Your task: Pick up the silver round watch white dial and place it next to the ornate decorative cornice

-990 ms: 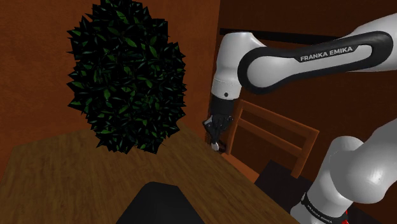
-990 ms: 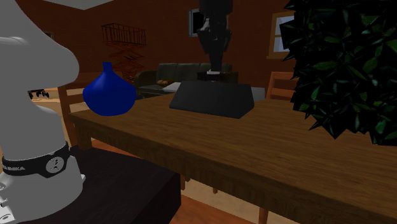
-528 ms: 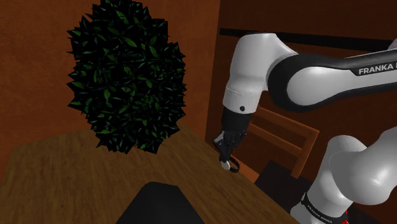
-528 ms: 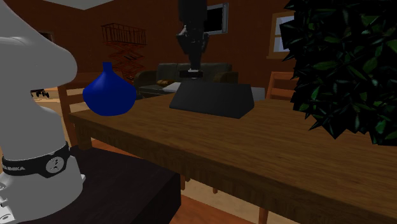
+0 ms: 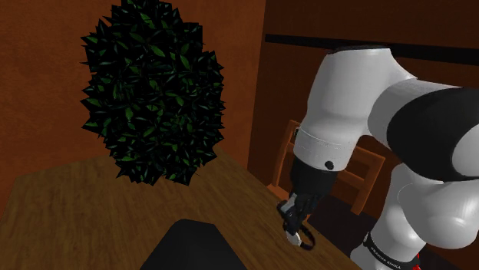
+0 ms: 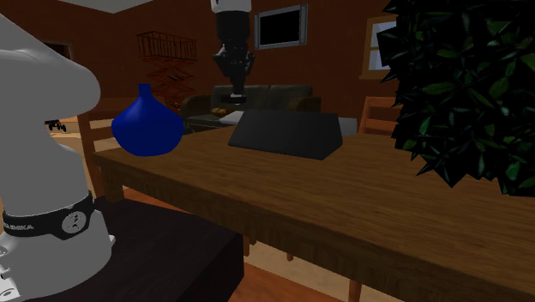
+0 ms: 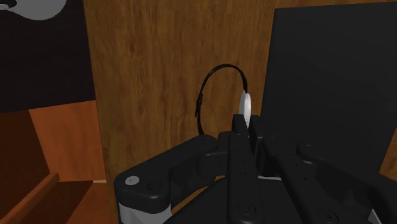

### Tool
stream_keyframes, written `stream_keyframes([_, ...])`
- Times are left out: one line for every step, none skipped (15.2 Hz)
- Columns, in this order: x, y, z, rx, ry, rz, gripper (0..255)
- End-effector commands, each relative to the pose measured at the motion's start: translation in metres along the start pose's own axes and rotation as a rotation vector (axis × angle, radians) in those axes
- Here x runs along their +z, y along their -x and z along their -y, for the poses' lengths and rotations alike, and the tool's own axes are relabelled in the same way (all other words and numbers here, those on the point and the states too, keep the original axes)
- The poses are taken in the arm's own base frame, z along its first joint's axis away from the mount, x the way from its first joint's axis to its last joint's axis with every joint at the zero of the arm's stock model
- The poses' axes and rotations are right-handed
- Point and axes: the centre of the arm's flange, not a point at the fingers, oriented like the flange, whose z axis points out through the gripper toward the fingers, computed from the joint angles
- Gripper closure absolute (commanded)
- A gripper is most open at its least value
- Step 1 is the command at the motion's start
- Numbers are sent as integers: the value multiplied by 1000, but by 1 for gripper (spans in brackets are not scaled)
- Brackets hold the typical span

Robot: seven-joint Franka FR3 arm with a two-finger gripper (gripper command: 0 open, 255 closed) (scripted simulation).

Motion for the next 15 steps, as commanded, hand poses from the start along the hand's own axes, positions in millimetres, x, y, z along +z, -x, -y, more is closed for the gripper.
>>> stream_keyframes([0,23,13,1,0,1,255])
stream_keyframes([0,35,18,1,0,1,255])
stream_keyframes([1,47,23,1,0,1,255])
stream_keyframes([2,59,28,1,0,1,255])
stream_keyframes([2,72,33,1,0,1,255])
stream_keyframes([3,84,38,1,0,1,255])
stream_keyframes([4,96,43,1,0,1,255])
stream_keyframes([4,108,48,1,0,1,255])
stream_keyframes([5,120,53,1,0,1,255])
stream_keyframes([6,133,58,1,0,1,255])
stream_keyframes([7,145,63,1,0,1,255])
stream_keyframes([7,157,68,1,0,1,255])
stream_keyframes([8,169,73,1,0,1,255])
stream_keyframes([9,181,78,1,0,1,255])
stream_keyframes([9,194,83,1,0,1,255])
